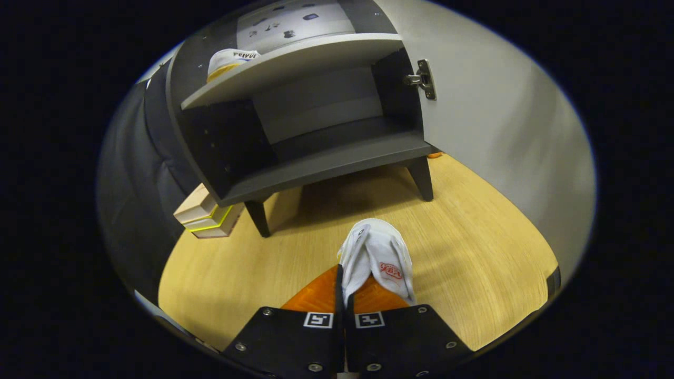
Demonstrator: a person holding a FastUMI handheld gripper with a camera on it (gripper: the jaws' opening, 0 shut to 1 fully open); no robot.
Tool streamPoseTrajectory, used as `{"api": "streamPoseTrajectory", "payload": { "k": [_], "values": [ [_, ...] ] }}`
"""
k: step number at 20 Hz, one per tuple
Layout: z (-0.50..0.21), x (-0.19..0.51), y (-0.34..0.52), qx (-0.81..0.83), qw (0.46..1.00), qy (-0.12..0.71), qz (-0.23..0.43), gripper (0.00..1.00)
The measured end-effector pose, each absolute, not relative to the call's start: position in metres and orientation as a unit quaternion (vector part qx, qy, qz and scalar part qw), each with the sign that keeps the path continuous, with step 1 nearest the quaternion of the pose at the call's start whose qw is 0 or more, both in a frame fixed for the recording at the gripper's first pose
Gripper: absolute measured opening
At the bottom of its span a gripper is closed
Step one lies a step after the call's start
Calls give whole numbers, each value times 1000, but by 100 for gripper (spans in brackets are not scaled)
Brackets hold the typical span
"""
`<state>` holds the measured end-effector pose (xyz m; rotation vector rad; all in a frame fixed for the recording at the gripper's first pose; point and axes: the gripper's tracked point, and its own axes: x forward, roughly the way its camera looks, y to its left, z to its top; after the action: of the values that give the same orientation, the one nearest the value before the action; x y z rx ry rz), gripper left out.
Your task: Open the shoe cabinet door, grab the shoes and put them into the shoe cabinet, then close the shoe cabinet door.
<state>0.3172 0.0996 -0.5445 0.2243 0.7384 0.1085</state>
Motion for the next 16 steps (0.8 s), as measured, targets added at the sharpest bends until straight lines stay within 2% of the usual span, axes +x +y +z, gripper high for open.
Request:
{"api": "streamPoseTrajectory", "payload": {
  "k": [4, 10, 16],
  "values": [
    [-492, 308, 130, 124, 920, 361, 88, 1],
    [-372, 308, 196, 166, 920, 322, 148, 1],
    [-279, 312, 228, 183, 931, 274, 160, 1]
  ]
}}
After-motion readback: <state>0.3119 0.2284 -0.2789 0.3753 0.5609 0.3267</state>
